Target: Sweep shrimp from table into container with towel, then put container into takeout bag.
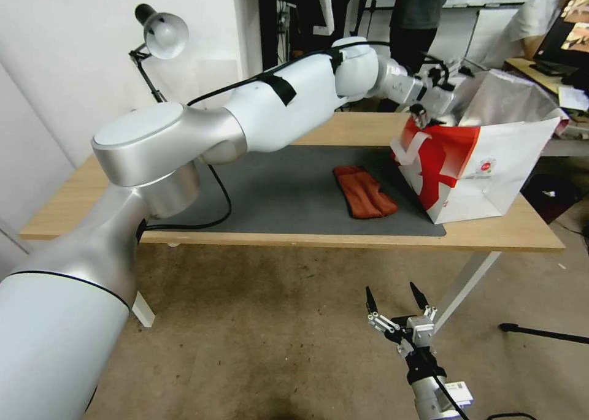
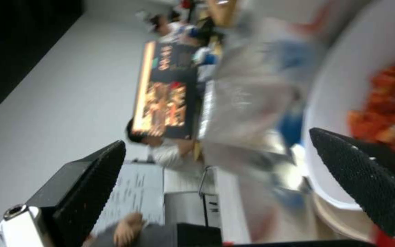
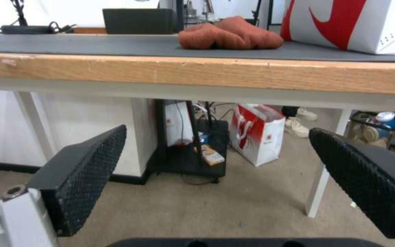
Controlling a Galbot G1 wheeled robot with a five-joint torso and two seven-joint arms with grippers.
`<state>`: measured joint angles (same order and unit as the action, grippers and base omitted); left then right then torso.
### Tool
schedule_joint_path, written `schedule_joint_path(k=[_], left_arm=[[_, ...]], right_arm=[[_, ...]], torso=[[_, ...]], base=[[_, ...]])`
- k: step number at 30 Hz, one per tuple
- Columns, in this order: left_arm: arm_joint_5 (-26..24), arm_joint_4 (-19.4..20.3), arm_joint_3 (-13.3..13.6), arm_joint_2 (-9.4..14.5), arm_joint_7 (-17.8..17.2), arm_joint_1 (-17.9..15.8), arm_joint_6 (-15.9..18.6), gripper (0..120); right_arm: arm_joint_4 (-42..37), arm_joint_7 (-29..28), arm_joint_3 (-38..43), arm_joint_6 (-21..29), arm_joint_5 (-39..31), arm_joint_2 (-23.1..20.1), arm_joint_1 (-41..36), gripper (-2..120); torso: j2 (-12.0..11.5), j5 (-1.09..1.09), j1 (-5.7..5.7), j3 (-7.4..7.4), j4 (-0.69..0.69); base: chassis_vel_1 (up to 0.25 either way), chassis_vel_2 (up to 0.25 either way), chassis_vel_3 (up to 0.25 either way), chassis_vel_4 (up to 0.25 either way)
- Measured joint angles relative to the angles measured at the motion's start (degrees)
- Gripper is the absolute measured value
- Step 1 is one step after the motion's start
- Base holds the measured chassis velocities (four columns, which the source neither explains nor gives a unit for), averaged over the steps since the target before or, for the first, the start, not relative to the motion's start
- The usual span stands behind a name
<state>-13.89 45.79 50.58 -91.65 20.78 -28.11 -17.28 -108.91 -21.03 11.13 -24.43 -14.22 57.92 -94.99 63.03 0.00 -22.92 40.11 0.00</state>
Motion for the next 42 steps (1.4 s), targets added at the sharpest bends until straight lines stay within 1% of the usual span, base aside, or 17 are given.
schedule_joint_path(k=[2,3,5,6,8,9,11,12,15,17,19,23,25,29,34,38,42], left_arm=[[-6.58,0.85,0.41,0.58,-4.24,0.67,3.37,100],[-6.58,0.85,0.41,0.58,-4.24,0.67,3.37,100],[-14.15,4.6,1.13,1.86,-11.3,2.12,8.1,100],[-14.15,4.6,1.13,1.86,-11.3,2.12,8.1,100],[-22.99,10.73,2.09,3.92,-22.23,3.92,13.53,100],[-22.99,10.73,2.09,3.92,-22.23,3.92,13.53,100],[-34.71,19.16,2.06,7.26,-35.76,7.11,20.6,100],[-34.71,19.16,2.06,7.26,-35.76,7.11,20.6,100],[-44.63,28.48,-0.18,11.93,-47.55,12.21,25.64,100],[-45.63,30.2,-0.74,13.07,-49.36,13.63,26.01,100],[-46.67,35.41,-2.87,17.32,-52.79,19.06,26.26,100],[-46.58,39.22,-4.7,20.6,-54.62,23.76,25.99,100],[-44.86,43.62,-6.69,24.4,-56.11,29.11,24.78,100],[-42.81,46.39,-8.33,27.05,-56.22,32.96,23.74,100],[-36.38,53.38,-14.54,32.58,-55.34,43.02,22.69,100],[-34.1,56.2,-17.69,34.82,-54.43,47.26,21.8,100],[-29.48,60.47,-22.8,38.07,-52.28,54.58,19.15,100]], right_arm=[[0.05,-0.07,-0.16,0.21,-0.1,-0.02,0.47,100],[0.05,-0.07,-0.16,0.21,-0.1,-0.02,0.47,100],[0.0,-0.12,-0.21,0.33,-0.23,-0.08,0.65,100],[0.0,-0.12,-0.21,0.33,-0.23,-0.08,0.65,100],[-0.07,-0.15,-0.22,0.37,-0.51,-0.38,0.79,100],[-0.07,-0.15,-0.22,0.37,-0.51,-0.38,0.79,100],[-0.1,-0.15,-0.22,0.4,-0.93,-0.69,1.05,100],[-0.1,-0.15,-0.22,0.4,-0.93,-0.69,1.05,100],[-0.07,-0.16,-0.32,0.47,-1.3,-0.82,1.54,100],[0.0,-0.17,-0.34,0.5,-1.43,-0.82,1.69,100],[0.41,-0.26,-0.33,0.57,-1.98,-0.82,2.16,100],[0.41,-0.3,0.04,0.57,-2.24,-0.71,1.91,100],[-0.33,-0.36,0.38,0.56,-2.26,-0.55,1.3,100],[-0.83,-0.42,0.53,0.49,-2.23,-0.46,1.02,100],[-1.29,-0.68,0.57,0.26,-2.02,-0.02,0.88,100],[-1.34,-0.93,0.57,0.21,-1.88,0.09,0.98,100],[-2.01,-2.01,0.59,0.2,-1.68,0.72,1.08,100]], torso=[[0.0,0.0,0.0,0.0,0.01],[0.0,0.0,0.0,0.0,0.01],[0.0,0.0,-0.01,0.0,0.0],[0.0,0.0,-0.01,0.0,0.0],[0.0,0.0,-0.01,0.0,-0.02],[0.0,0.0,-0.01,0.0,-0.02],[0.0,-0.01,-0.01,0.0,-0.02],[0.0,-0.01,-0.01,0.0,-0.02],[0.0,-0.01,-0.01,0.0,0.0],[0.0,-0.02,0.0,0.0,0.01],[0.0,-0.02,-0.01,0.0,0.02],[0.0,-0.03,-0.01,0.0,0.01],[0.0,-0.03,0.0,-0.01,0.0],[0.0,-0.02,0.0,-0.01,0.0],[0.0,-0.02,0.01,-0.01,-0.01],[0.0,-0.01,0.0,-0.01,0.0],[0.0,0.01,0.0,-0.01,-0.01]], base=[[0.0,0.0,0.0,0.0],[0.0,0.0,0.0,0.0],[0.0,0.0,0.0,0.0],[0.0,0.0,0.0,0.0],[0.0,0.0,0.0,0.0],[0.0,0.0,0.0,0.0],[0.0,0.0,0.0,0.0],[0.0,0.0,0.0,0.0],[0.0,0.0,0.0,0.0],[0.0,0.0,0.0,0.0],[0.0,0.0,0.0,0.0],[0.0,0.0,0.0,0.0],[0.0,0.0,0.0,0.0],[0.0,0.0,0.0,0.0],[0.0,0.0,0.0,0.0],[0.0,0.0,0.0,0.0],[0.0,0.0,0.0,0.0]])
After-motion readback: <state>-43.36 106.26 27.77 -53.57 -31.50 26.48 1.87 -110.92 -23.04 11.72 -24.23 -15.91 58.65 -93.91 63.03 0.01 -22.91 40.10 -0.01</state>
